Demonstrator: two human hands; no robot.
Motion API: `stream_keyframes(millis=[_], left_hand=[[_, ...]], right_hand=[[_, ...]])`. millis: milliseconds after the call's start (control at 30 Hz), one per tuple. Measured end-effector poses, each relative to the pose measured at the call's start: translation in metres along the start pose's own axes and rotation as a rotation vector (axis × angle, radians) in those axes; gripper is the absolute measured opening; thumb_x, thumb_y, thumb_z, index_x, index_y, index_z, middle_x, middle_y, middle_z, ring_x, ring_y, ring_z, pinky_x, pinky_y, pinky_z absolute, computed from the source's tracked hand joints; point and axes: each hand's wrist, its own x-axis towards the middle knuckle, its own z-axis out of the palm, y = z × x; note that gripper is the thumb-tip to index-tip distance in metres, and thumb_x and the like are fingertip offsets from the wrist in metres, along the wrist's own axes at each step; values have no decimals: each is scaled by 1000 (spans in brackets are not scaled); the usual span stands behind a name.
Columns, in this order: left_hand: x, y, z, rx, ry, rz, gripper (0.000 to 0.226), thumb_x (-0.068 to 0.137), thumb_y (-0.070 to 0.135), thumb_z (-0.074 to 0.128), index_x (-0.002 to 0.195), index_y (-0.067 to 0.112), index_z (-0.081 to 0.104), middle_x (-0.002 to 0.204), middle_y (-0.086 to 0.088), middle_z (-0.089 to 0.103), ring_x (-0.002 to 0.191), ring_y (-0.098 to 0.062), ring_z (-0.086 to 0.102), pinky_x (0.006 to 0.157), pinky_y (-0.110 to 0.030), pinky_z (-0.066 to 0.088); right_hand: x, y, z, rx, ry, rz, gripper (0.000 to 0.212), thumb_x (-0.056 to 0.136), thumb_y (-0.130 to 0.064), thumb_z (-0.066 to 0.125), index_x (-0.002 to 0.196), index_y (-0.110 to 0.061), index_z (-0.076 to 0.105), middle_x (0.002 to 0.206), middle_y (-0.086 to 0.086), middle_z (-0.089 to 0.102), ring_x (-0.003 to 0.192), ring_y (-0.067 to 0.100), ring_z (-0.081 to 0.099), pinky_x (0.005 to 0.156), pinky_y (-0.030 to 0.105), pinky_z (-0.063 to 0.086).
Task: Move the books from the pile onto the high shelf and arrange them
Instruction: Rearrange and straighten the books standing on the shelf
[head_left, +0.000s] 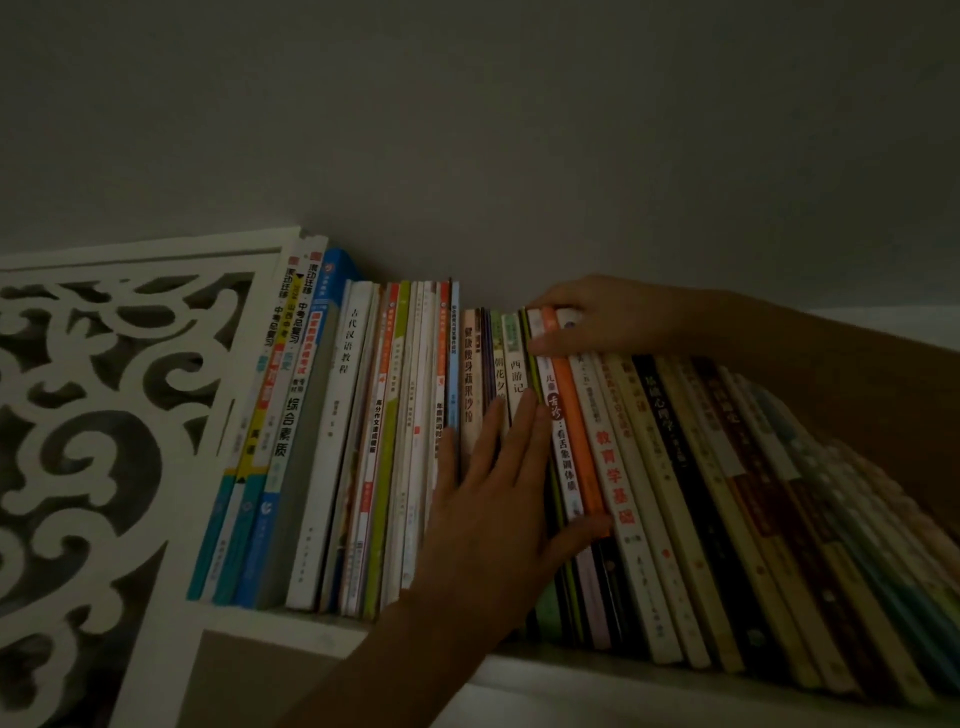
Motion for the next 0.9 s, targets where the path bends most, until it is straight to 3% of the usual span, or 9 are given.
stream_keyframes(millis=[100,200,267,400,500,700,733,800,900], left_hand=[[-5,1,2,-18,-76,25,121,62,89,34,126,29,-48,137,11,-49,128,-9,-45,96,-33,-37],[-4,-3,11,35,-45,47,122,60,92,32,131,28,-43,148,3,-35,133,-17,-38,100,-39,-29],[-2,-3,11,86,-1,45,120,58,94,24,137,26,-36,152,1,-25,136,-20,-33,102,-42,-23],[-6,-1,5,12,-132,-9,117,53,90,26,118,33,-54,135,12,-51,124,-14,-49,91,-33,-38],[-6,1,1,42,-159,-28,121,57,89,31,121,29,-53,133,11,-52,126,-16,-47,93,-34,-36],[-13,7,-5,-14,-160,-34,114,56,91,20,120,32,-52,136,11,-51,128,-13,-45,98,-34,-36],[-18,9,-3,-30,-142,-3,113,57,93,18,125,32,-49,137,12,-50,128,-11,-46,98,-33,-39],[-24,14,0,-31,-106,78,112,60,94,18,135,34,-38,143,12,-44,131,-9,-41,102,-33,-36],[-19,8,9,52,-98,111,112,63,94,19,146,28,-18,155,4,-22,140,-14,-24,111,-40,-23]], right_hand=[[-11,13,-7,-62,-157,46,87,77,-39,72,145,-31,20,107,-10,62,86,3,63,73,22,54],[-16,17,-1,-155,-146,60,113,67,-50,75,148,-35,-3,135,-5,49,108,10,55,91,29,48],[-17,17,7,-273,-89,63,117,63,-59,74,148,-33,-3,142,-3,41,121,16,48,100,34,41],[-21,15,13,-405,48,87,107,58,-73,66,144,-35,14,137,-5,47,123,20,44,109,45,29],[-29,18,16,-518,105,77,113,60,-79,57,148,-31,5,155,0,18,143,25,10,113,55,-2],[-93,37,27,-530,94,134,123,57,-88,42,142,-32,-27,149,-5,-35,139,18,-27,110,50,-15],[-109,45,33,-610,134,86,121,59,-90,38,143,-30,-26,148,-3,-35,138,17,-27,110,48,-15],[-139,60,52,-809,202,-15,112,65,-93,23,150,-25,-1,157,7,-7,142,24,-3,114,49,-2],[-158,73,80,-823,98,-32,103,70,-90,20,149,-23,23,154,12,22,140,31,18,107,50,12]])
